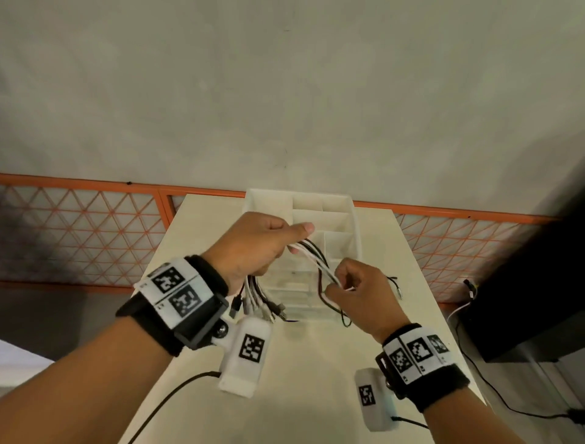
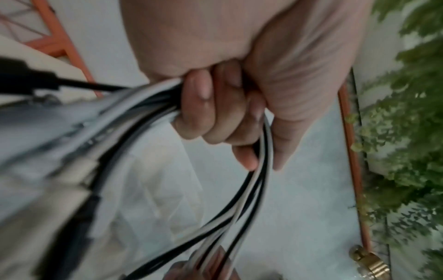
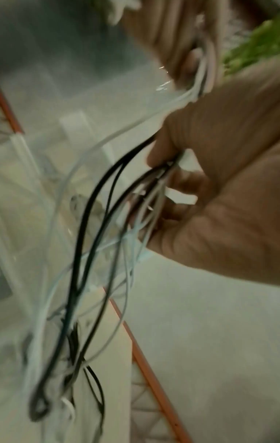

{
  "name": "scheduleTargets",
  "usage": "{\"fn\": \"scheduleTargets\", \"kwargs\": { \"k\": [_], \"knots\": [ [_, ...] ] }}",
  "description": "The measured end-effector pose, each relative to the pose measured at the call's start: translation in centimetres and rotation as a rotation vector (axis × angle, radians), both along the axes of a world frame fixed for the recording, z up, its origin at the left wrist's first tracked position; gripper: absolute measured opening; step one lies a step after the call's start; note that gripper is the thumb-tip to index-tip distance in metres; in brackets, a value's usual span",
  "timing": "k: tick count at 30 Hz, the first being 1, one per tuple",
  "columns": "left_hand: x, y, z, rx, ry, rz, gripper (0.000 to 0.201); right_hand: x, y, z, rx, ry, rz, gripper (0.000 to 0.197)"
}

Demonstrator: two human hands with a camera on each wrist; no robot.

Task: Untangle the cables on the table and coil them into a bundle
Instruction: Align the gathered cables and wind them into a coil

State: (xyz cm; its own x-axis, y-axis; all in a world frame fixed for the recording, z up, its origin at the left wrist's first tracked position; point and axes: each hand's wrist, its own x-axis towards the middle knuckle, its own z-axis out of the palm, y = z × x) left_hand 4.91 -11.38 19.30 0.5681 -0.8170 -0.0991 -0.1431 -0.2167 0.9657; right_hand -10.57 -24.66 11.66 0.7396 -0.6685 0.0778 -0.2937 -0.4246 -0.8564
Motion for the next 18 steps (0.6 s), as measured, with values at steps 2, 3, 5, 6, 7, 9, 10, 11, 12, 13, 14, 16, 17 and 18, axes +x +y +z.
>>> {"fn": "scheduleTargets", "kwargs": {
  "k": [2, 3, 5, 6, 7, 9, 10, 11, 12, 13, 14, 16, 17, 18],
  "knots": [
    [-0.2, 0.1, 0.0, 0.021, -0.017, -0.029, 0.038, -0.2, -1.0, -0.1, -0.127, 0.01, -0.154, 0.023],
    [-0.2, 0.2, -0.4, 0.057, -0.066, -0.025, 0.039, -0.3, -1.5, 0.3, -0.184, -0.027, -0.222, 0.021],
    [-0.1, 0.3, -1.3, 0.152, -0.178, 0.014, 0.043, -0.5, -2.3, 2.2, -0.31, -0.176, -0.333, 0.021],
    [0.1, 0.4, -1.6, 0.19, -0.207, 0.049, 0.045, -0.5, -2.4, 3.3, -0.373, -0.254, -0.352, 0.023],
    [0.3, 0.6, -1.9, 0.213, -0.213, 0.093, 0.046, -0.5, -2.5, 4.2, -0.417, -0.311, -0.345, 0.027],
    [1.2, 0.8, -2.0, 0.153, -0.089, 0.22, 0.043, -0.5, -2.2, 5.1, -0.438, -0.307, -0.231, 0.026],
    [1.7, 0.9, -1.7, 0.08, 0.039, 0.276, 0.039, -0.6, -2.0, 4.7, -0.406, -0.231, -0.138, 0.022],
    [2.1, 1.0, -1.0, -0.002, 0.171, 0.312, 0.034, -0.8, -1.7, 3.7, -0.384, -0.117, -0.047, 0.022],
    [2.4, 1.1, -0.4, -0.071, 0.282, 0.327, 0.034, -1.1, -1.5, 2.3, -0.39, -0.007, 0.01, 0.031],
    [2.6, 1.1, 0.1, -0.126, 0.347, 0.324, 0.036, -1.4, -1.5, 0.6, -0.404, 0.083, 0.033, 0.041],
    [2.3, 0.9, 0.6, -0.173, 0.394, 0.31, 0.037, -2.1, -1.5, -1.1, -0.406, 0.143, 0.034, 0.047],
    [-0.5, 0.4, 1.2, -0.195, 0.441, 0.279, 0.028, -4.1, -2.1, -3.0, -0.369, 0.267, 0.059, 0.045],
    [-1.1, 0.3, 1.1, -0.19, 0.459, 0.24, 0.022, -4.0, -2.4, -3.5, -0.316, 0.323, 0.036, 0.041],
    [-1.4, 0.3, 0.8, -0.169, 0.472, 0.217, 0.021, -3.9, -2.7, -3.4, -0.266, 0.347, 0.017, 0.034]
  ]
}}
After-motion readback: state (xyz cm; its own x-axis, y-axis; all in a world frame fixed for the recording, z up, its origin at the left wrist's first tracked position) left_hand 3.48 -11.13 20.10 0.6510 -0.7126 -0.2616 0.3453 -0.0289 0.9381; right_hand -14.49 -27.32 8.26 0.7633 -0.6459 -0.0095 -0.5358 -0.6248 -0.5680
